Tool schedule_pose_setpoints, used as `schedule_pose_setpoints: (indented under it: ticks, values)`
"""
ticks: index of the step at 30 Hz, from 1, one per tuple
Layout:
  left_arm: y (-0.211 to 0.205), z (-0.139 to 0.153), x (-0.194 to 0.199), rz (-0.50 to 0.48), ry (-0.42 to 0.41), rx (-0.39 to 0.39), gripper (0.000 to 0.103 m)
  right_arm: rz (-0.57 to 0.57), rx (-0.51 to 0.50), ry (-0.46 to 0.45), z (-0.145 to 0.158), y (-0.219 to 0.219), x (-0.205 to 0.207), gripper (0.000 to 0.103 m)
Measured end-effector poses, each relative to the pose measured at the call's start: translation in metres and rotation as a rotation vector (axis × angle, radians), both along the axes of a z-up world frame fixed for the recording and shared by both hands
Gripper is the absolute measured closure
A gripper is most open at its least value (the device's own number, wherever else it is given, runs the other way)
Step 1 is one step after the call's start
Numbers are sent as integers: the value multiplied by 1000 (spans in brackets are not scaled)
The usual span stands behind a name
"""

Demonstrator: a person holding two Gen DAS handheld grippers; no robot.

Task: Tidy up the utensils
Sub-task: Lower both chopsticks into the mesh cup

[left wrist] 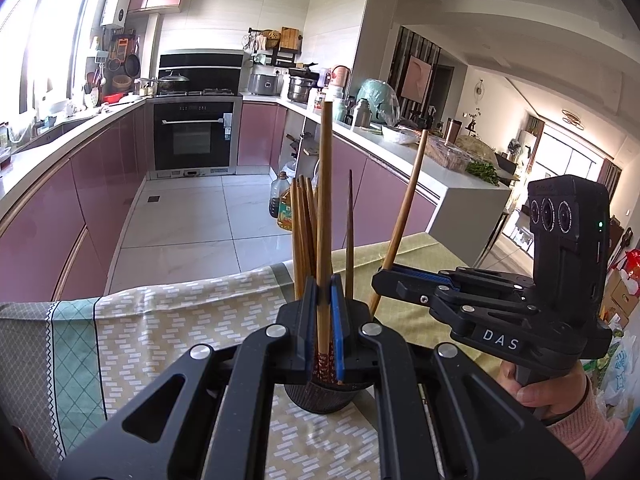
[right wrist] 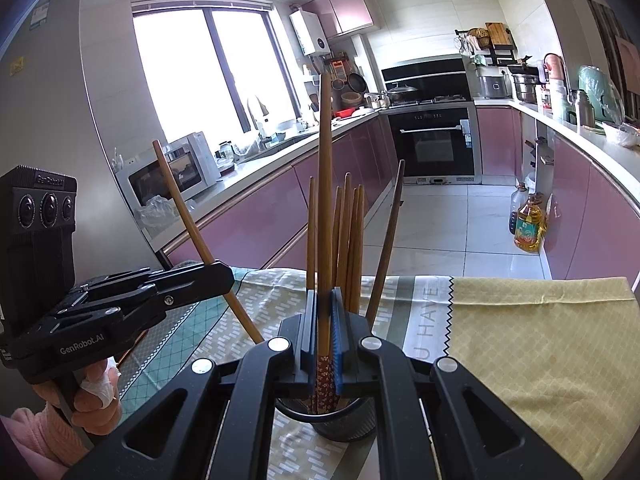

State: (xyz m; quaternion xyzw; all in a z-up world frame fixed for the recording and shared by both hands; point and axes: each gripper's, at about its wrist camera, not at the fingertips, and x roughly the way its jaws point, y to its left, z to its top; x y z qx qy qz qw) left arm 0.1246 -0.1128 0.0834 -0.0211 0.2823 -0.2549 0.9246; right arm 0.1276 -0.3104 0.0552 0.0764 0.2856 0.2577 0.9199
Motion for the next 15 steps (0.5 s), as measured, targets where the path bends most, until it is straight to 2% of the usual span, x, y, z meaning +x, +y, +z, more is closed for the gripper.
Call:
schedule_pose_setpoints:
  ticks: [15]
  values:
    - [-3, -17, 10, 1, 35, 18, 96, 2, -16, 23, -9, 4, 6, 97]
